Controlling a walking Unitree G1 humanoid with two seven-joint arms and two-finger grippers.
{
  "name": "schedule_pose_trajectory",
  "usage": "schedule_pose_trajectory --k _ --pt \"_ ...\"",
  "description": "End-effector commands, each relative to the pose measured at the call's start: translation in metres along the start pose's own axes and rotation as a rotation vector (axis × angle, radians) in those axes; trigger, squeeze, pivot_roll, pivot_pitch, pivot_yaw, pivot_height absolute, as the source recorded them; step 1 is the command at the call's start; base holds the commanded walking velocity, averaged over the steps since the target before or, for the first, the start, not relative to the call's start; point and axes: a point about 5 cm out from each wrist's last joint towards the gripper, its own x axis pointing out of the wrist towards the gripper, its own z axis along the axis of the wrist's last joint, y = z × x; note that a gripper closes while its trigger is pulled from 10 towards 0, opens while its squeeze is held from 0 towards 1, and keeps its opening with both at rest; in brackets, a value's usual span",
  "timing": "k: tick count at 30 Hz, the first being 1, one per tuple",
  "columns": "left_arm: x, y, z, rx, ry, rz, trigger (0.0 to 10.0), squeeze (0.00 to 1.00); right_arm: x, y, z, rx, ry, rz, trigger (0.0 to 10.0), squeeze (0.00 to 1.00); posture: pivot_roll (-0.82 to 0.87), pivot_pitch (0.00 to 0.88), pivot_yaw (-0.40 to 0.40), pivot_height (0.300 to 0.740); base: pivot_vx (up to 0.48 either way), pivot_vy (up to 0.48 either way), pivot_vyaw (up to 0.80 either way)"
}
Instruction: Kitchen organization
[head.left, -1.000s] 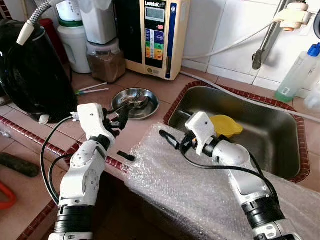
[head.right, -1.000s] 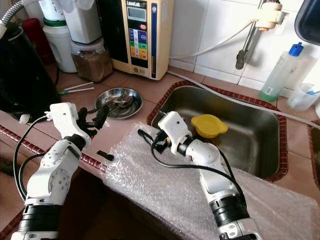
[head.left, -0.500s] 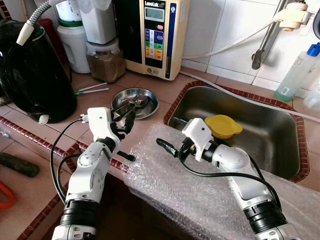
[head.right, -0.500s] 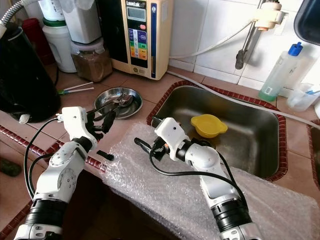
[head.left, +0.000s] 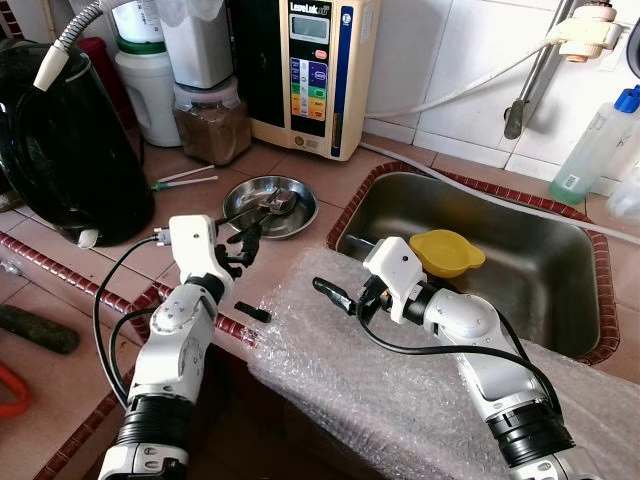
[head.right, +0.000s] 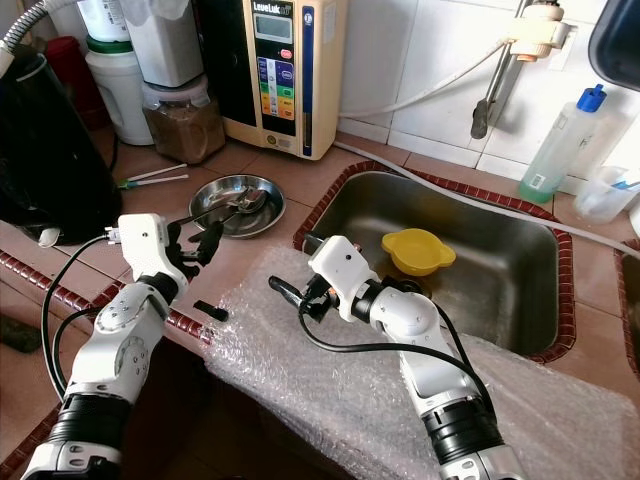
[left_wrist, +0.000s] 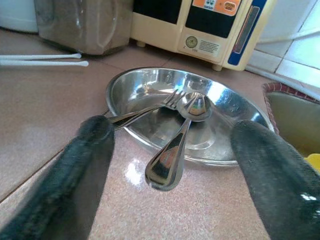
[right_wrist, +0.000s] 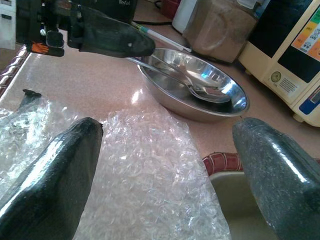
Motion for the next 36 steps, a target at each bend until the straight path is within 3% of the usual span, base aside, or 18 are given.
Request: schedule_pose_trajectory --k 1,2,3,4,12,13,14,15,16,36 --pt "0.0029 -0.0009 0.0012 0.022 -0.002 -0.01 10.0 0.71 0.0001 0.0009 0.0008 -0.011 0.004 0.002 10.0 0.0 0.08 0.0 0.012 0.74 0.0 0.0 0.0" --pt "0.003 -0.001 0.0011 0.023 -0.003 -0.011 10.0 0.64 0.0 0.0009 0.0008 -0.011 0.004 0.002 10.0 0.0 0.08 0.0 0.012 0.74 0.0 0.0 0.0" --pt "0.0033 -0.0012 0.001 0.024 -0.001 -0.012 10.0 0.26 0.0 0.0007 0.0007 -0.012 0.005 0.002 10.0 0.0 0.08 0.0 0.012 0.74 0.0 0.0 0.0" --pt "0.0039 -0.0013 0.0002 0.025 0.002 -0.012 10.0 0.0 -0.0001 0.0005 0.0005 -0.014 0.007 0.0 10.0 0.0 0.08 0.0 0.012 0.74 0.0 0.0 0.0" --pt "0.0046 -0.0084 -0.0044 0.028 0.035 -0.063 10.0 0.0 -0.0003 -0.0013 0.0002 -0.02 0.012 -0.009 10.0 0.0 0.08 0.0 0.014 0.74 0.0 0.0 0.0" --pt "0.0048 -0.0082 -0.0044 0.027 0.031 -0.061 8.7 0.0 -0.0003 -0.0012 0.0001 -0.021 0.013 -0.011 10.0 0.0 0.08 0.0 0.015 0.74 0.0 0.0 0.0" --pt "0.0048 -0.0082 -0.0044 0.027 0.031 -0.061 8.7 0.0 -0.0003 -0.0012 0.0001 -0.021 0.013 -0.011 10.0 0.0 0.08 0.0 0.015 0.74 0.0 0.0 0.0" --pt "0.005 -0.0081 -0.0042 0.027 0.029 -0.061 3.5 0.0 -0.0003 -0.0012 -0.0001 -0.021 0.014 -0.012 10.0 0.0 0.08 0.0 0.014 0.74 0.0 0.0 0.0" --pt "0.005 -0.008 -0.0042 0.027 0.029 -0.061 0.1 0.0 -0.0003 -0.0013 -0.0003 -0.022 0.015 -0.014 10.0 0.0 0.08 0.0 0.013 0.74 0.0 0.0 0.0" --pt "0.0041 -0.0022 -0.0069 0.039 0.057 -0.037 0.0 0.0 0.0001 -0.0056 -0.0011 -0.032 0.022 -0.038 10.0 0.0 0.08 0.0 0.022 0.74 0.0 0.0 0.0"
